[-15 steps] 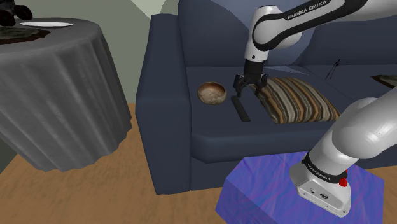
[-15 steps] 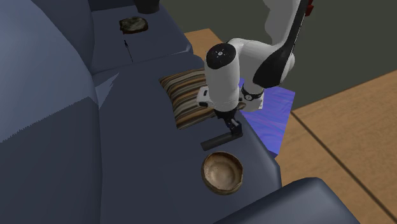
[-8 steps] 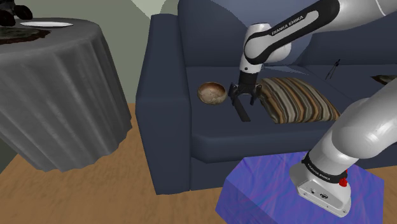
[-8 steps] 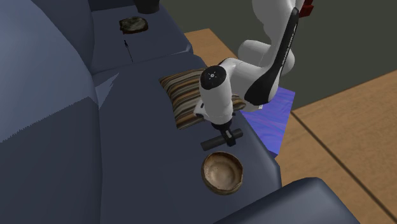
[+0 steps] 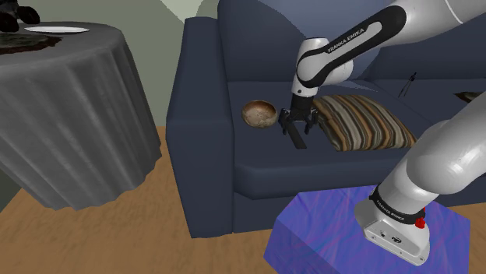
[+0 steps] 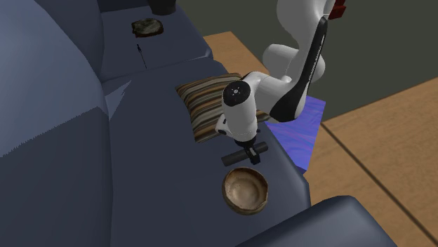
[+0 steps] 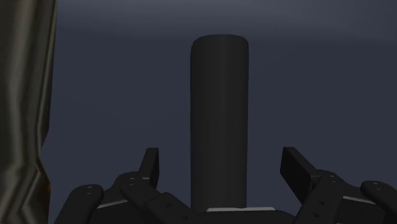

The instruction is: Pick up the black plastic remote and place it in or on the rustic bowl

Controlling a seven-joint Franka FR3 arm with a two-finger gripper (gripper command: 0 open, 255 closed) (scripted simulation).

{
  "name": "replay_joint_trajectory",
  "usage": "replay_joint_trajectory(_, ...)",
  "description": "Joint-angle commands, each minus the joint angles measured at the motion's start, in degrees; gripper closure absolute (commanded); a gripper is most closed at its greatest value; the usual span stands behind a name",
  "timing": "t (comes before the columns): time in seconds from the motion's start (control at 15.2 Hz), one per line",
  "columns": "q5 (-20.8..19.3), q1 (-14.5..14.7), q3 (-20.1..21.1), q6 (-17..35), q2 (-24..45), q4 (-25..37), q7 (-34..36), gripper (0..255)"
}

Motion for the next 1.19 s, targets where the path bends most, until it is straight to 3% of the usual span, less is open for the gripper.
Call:
replay_joint_trajectory(0.0,0.0,0.0,0.0,0.0,0.0,0.0,0.0,0)
replay_joint_trajectory(0.13,0.0,0.0,0.0,0.0,0.0,0.0,0.0,0)
replay_joint_trajectory(0.2,0.0,0.0,0.0,0.0,0.0,0.0,0.0,255)
replay_joint_trajectory(0.79,0.0,0.0,0.0,0.0,0.0,0.0,0.0,255)
replay_joint_trajectory(1.12,-0.7,-0.1,-0.1,-4.4,-3.0,1.5,0.9,255)
